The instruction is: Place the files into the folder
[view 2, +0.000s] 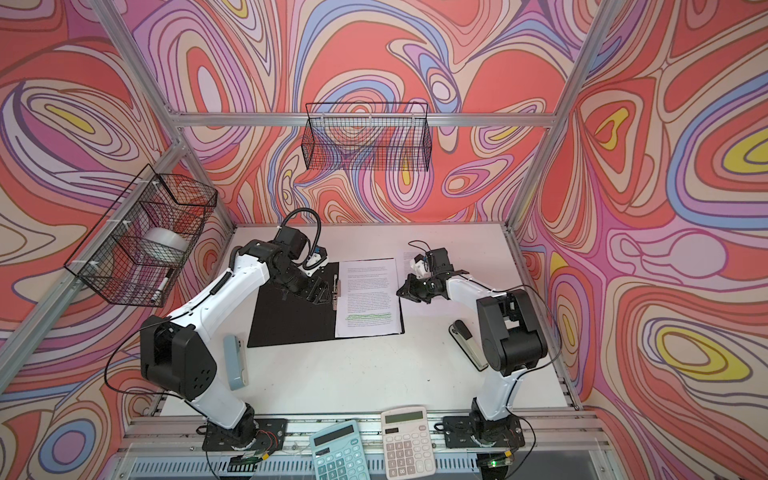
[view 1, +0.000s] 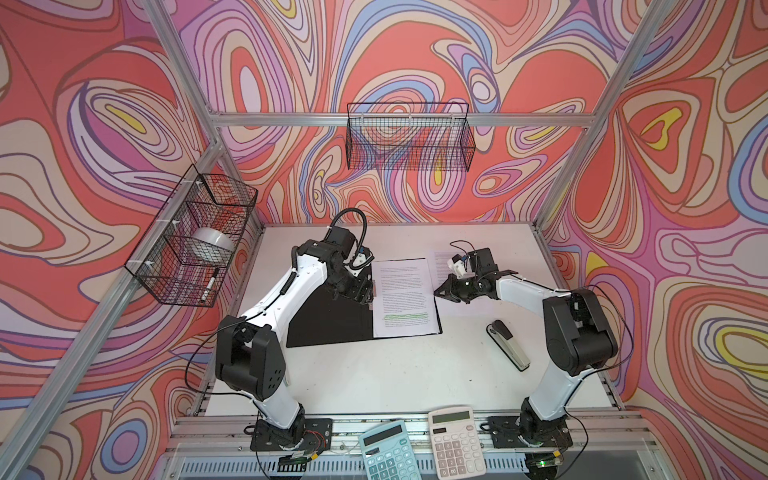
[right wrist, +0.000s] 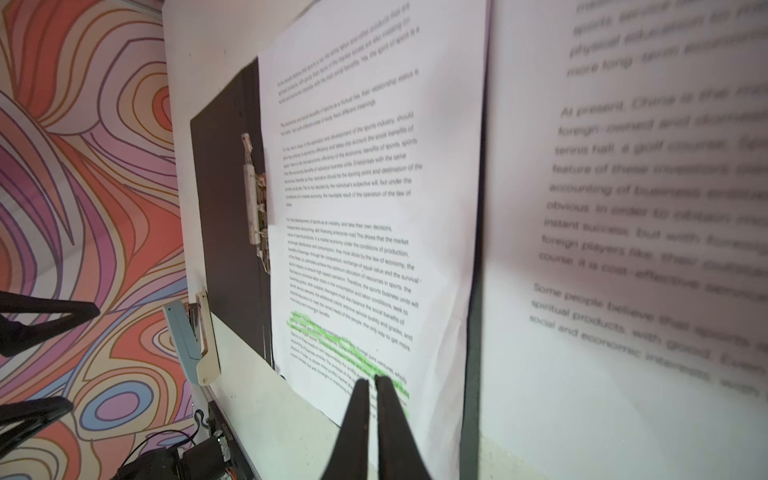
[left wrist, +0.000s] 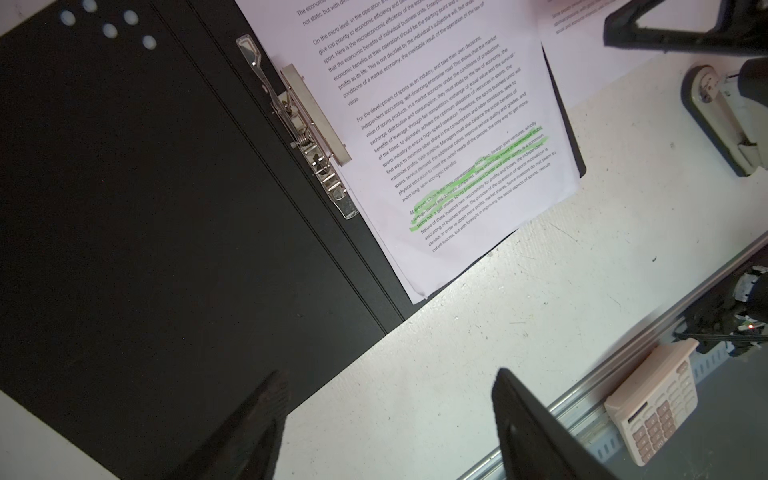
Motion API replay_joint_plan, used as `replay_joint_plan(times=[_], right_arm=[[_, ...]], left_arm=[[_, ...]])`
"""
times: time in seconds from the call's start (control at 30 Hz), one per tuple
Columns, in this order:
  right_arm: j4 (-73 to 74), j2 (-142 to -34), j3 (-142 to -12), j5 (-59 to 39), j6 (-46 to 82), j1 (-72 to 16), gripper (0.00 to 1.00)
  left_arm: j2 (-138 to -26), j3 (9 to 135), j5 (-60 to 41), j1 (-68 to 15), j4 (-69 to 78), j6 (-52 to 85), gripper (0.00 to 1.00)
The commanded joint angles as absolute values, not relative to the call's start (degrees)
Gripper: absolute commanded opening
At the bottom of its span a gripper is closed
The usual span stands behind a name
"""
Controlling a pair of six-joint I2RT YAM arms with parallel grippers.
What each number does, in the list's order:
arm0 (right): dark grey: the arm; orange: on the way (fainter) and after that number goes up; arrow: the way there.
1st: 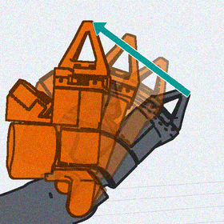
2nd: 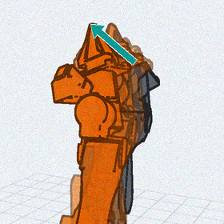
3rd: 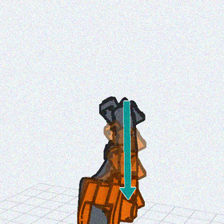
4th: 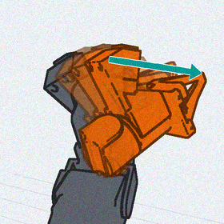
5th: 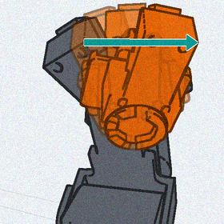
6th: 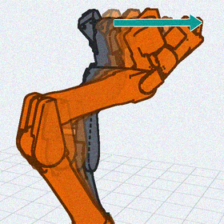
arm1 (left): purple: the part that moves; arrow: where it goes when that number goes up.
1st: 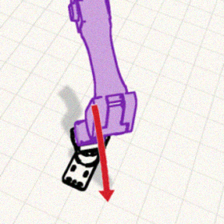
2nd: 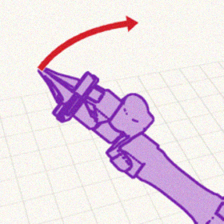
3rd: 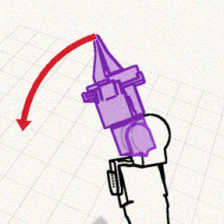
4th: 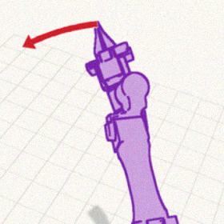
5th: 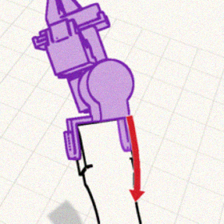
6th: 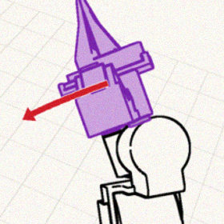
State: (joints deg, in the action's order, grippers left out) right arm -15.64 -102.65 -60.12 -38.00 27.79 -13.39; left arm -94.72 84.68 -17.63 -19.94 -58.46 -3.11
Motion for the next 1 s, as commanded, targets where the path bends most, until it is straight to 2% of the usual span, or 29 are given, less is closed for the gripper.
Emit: replay_joint_plan(times=[0.0,0.6,0.97], right_arm=[[-12.9,-102.7,-57.9,-40.8,28.7,-13.4,0.08],[-6.0,-112.2,-57.3,-43.9,30.9,-13.4,0.07],[-12.4,-113.5,-58.0,-38.5,25.5,-13.4,0.06]], left_arm=[[-95.6,85.7,-18.4,-20.3,-58.8,-2.8,0.78],[-95.4,85.2,-17.5,-20.3,-58.8,-3.1,0.78],[-95.4,85.2,-17.6,-20.2,-58.8,-3.1,0.78]])
